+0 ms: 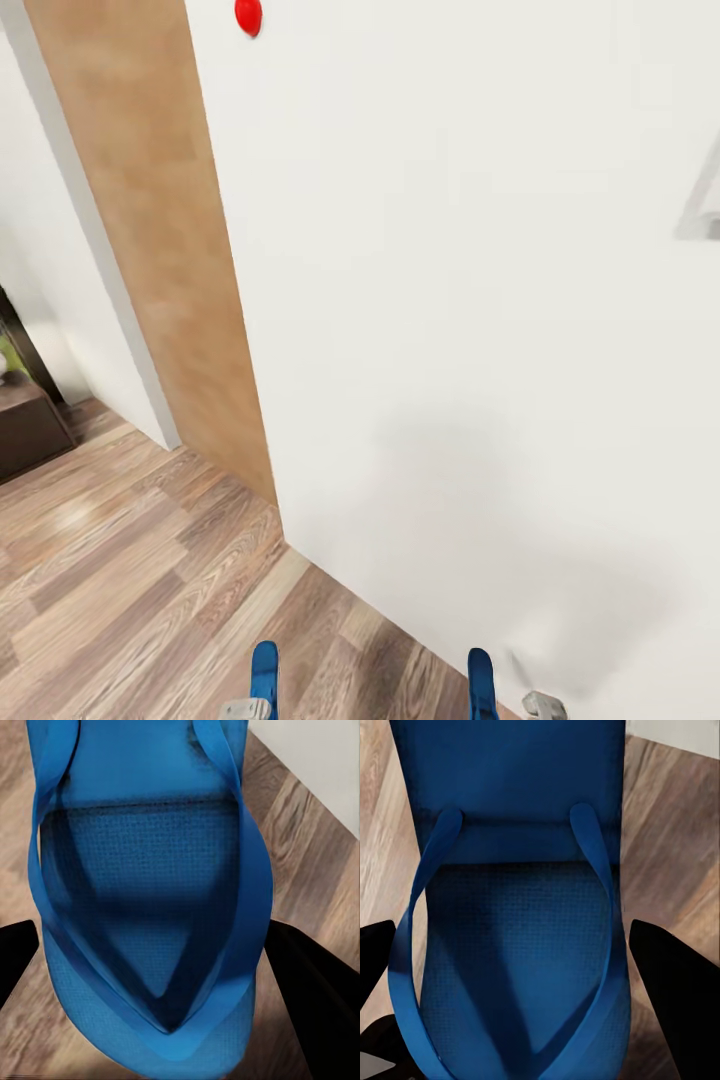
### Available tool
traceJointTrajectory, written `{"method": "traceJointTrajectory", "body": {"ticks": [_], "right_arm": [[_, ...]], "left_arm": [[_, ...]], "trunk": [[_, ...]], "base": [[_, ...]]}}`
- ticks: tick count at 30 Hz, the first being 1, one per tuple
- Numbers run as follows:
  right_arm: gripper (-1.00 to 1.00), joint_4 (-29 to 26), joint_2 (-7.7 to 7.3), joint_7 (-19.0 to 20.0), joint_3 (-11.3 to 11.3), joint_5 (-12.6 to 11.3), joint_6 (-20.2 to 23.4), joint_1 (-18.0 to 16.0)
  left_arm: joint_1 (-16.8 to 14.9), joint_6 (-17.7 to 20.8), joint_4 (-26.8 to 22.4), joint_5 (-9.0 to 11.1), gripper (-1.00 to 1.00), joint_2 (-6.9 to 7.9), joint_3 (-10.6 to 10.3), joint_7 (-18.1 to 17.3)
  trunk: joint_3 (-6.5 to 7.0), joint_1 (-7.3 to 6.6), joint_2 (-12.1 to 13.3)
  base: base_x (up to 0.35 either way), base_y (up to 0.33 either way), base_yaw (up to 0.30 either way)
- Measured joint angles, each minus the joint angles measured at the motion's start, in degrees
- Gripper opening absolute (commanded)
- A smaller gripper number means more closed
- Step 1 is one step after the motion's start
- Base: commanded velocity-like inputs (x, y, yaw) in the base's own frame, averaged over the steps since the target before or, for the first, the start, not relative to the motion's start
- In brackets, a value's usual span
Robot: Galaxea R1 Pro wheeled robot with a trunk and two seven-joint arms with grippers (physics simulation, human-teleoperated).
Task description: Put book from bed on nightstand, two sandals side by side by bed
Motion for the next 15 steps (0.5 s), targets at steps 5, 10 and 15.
{"method": "traceJointTrajectory", "body": {"ticks": [5, 10, 15], "right_arm": [[-1.0, 0.0, 0.01, 0.0, 0.0, 0.0, 0.0, 0.0], [-1.0, 0.0, 0.01, 0.0, 0.0, 0.0, 0.0, 0.0], [-1.0, -0.01, 0.0, 0.0, 0.0, 0.0, 0.0, 0.0]], "left_arm": [[0.0, 0.0, -0.04, 0.01, -1.0, 0.0, 0.01, 0.0], [0.0, 0.0, 0.0, 0.0, -1.0, 0.0, 0.01, 0.0], [0.0, -0.01, 0.01, 0.0, -1.0, 0.0, 0.01, 0.0]], "trunk": [[0.0, 0.0, 0.0], [0.0, 0.0, 0.0], [0.0, 0.0, 0.0]], "base": [[0.002, 0.0, 0.271], [0.0, 0.0, 0.272], [0.0, 0.0, 0.272]]}}
